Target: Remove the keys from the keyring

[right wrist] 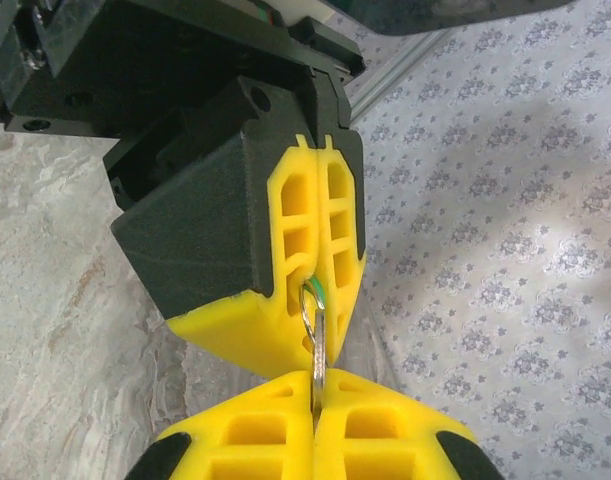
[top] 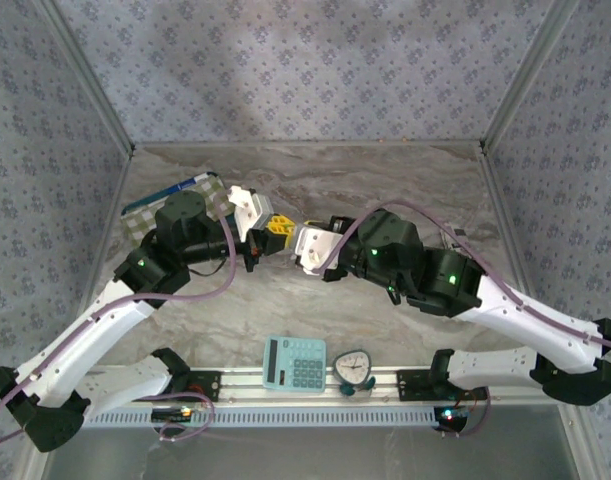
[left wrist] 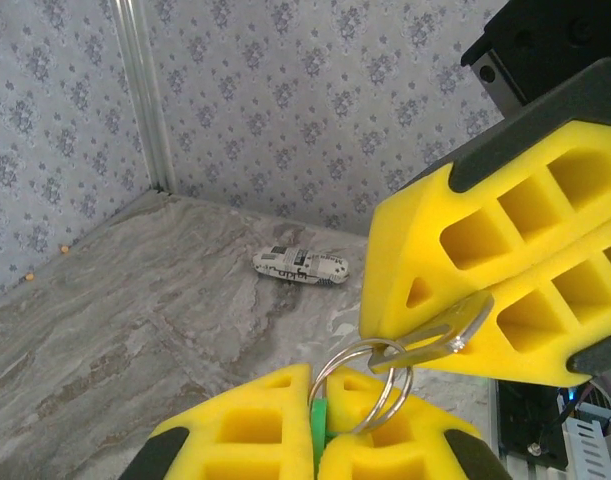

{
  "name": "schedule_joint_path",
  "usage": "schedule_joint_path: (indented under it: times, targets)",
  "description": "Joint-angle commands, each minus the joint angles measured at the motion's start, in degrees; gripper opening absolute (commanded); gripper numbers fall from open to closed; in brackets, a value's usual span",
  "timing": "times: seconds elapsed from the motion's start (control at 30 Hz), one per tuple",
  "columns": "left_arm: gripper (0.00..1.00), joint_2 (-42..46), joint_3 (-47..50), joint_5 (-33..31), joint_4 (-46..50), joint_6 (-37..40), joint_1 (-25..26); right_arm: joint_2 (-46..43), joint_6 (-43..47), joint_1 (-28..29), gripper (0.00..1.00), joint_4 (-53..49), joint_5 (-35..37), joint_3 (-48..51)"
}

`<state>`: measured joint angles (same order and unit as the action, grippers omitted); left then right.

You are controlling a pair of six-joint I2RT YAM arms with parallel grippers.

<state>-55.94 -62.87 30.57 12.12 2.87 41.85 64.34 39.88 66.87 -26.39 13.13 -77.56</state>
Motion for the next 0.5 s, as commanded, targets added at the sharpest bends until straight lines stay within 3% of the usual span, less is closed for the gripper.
schedule_joint_path:
  times: [0.0, 0.47]
  targets:
    - [0.0, -0.66, -2.52, -0.62, -7.38, -2.16, 0.49, 3.49, 3.45, 4.27, 0.0, -3.66, -9.88, 0.2]
    - [0.0, -0.98, -2.43, 0.39, -9.29, -2.23, 3.01, 5.95, 4.76, 6.09, 0.0, 4.22, -7.08, 1.95]
